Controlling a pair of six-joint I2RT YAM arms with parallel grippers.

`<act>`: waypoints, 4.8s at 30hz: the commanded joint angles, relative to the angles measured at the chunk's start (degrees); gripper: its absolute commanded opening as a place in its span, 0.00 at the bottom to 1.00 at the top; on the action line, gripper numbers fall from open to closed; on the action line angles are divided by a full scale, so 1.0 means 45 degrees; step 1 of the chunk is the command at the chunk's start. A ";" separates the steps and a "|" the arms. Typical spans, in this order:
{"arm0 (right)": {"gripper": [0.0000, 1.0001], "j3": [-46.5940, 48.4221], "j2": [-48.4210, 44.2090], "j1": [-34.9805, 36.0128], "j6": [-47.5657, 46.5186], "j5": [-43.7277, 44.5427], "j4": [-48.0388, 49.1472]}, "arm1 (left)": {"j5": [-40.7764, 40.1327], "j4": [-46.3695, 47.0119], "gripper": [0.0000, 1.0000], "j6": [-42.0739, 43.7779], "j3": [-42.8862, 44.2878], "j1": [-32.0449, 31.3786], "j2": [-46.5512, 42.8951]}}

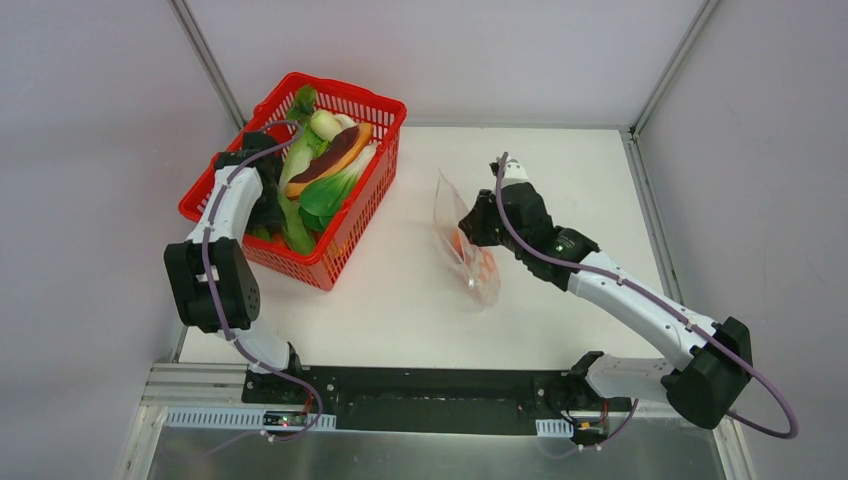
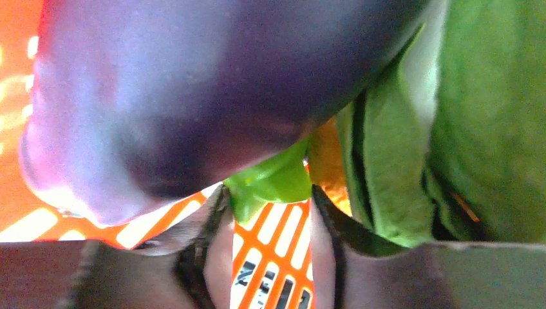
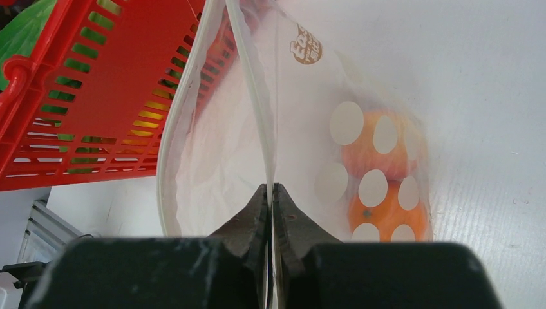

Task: Place the food in the zip-top bag and seal the zipper
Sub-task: Pick up the fake vegetable from the bin, then place the fake vegetable in the zipper food storage bag.

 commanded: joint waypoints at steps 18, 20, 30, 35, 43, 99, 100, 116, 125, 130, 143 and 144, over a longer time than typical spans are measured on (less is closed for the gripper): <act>0.08 -0.0158 -0.0409 -0.0285 0.0217 -0.0443 0.0541 | 0.1068 -0.0438 0.00 0.0188 0.0492 0.0157 -0.3653; 0.08 -0.0158 -0.0390 -0.0287 0.0257 -0.0464 0.0554 | 0.1587 -0.0324 0.00 0.0186 0.0611 0.0147 -0.4133; 0.08 -0.0119 -0.0390 -0.0299 0.0386 -0.0581 0.0633 | 0.4030 0.0112 0.00 -0.0219 0.0927 0.0154 -0.5734; 0.08 -0.0140 -0.0370 -0.0296 0.0481 -0.0657 0.0697 | 0.6028 0.0676 0.00 -0.0833 0.0893 0.0138 -0.6331; 0.08 -0.0160 -0.0393 -0.0307 0.0651 -0.0782 0.0925 | 0.9293 0.3660 0.00 -0.3238 0.0655 -0.1159 -0.7667; 0.00 -0.0978 -0.2067 -0.0068 0.0943 0.1480 0.1910 | 0.8374 0.2626 0.33 -0.1799 0.4637 -1.0680 -0.1355; 0.00 -0.0993 -0.2086 -0.0072 0.0936 0.1528 0.1858 | 0.8579 0.2764 0.35 -0.1839 0.4640 -1.0700 -0.1302; 0.00 -0.1285 -0.2124 -0.0061 0.1038 0.1476 0.2111 | 0.7108 0.1874 0.81 -0.1025 0.4720 -1.0705 -0.2225; 0.00 -0.1447 -0.2151 -0.0084 0.0927 0.1193 0.2245 | 0.1301 0.2295 0.96 -0.1210 0.2005 -0.9599 -0.5444; 0.00 -0.1447 -0.2075 -0.0080 0.0873 0.1099 0.2245 | 0.1185 0.2130 0.99 -0.1432 0.0874 -0.7700 -0.6935; 0.00 -0.1331 -0.1789 -0.0102 0.0721 0.0910 0.2255 | 0.1064 -0.0323 0.88 -0.1570 0.0670 -0.2802 -0.6482; 0.00 -0.1329 -0.1781 -0.0106 0.0713 0.0902 0.2255 | 0.1054 -0.0354 0.85 -0.1525 0.0607 -0.2415 -0.6261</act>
